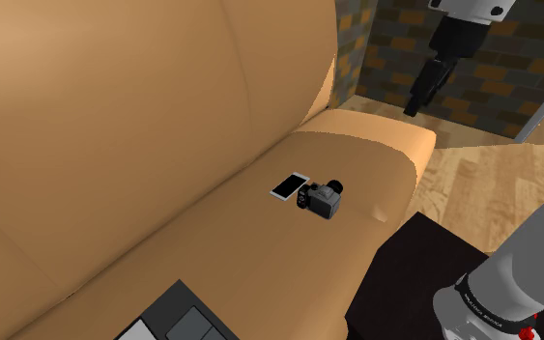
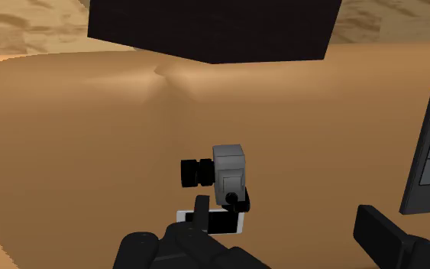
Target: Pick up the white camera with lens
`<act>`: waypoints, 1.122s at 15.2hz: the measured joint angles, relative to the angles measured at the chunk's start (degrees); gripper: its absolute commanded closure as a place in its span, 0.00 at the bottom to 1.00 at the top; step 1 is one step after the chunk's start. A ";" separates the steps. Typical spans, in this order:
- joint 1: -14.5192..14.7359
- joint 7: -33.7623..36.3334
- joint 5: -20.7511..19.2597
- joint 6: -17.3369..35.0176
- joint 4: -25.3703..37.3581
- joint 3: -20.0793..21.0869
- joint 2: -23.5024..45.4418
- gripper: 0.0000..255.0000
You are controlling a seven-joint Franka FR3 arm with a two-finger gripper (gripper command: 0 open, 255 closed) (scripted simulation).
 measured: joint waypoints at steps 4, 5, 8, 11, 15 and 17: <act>0.76 -1.18 -0.31 3.25 -1.33 0.68 2.73 0.00; 1.02 -1.84 -0.56 4.46 -1.70 0.80 3.92 0.00; 1.95 -3.64 -1.17 9.64 -3.38 1.54 8.55 0.00; 2.73 -5.44 -1.98 13.86 -3.76 2.17 13.46 0.00; 3.86 -7.12 -3.00 20.01 -4.42 3.45 20.31 0.00; 4.33 -7.86 -3.66 23.46 -4.36 4.10 24.58 0.00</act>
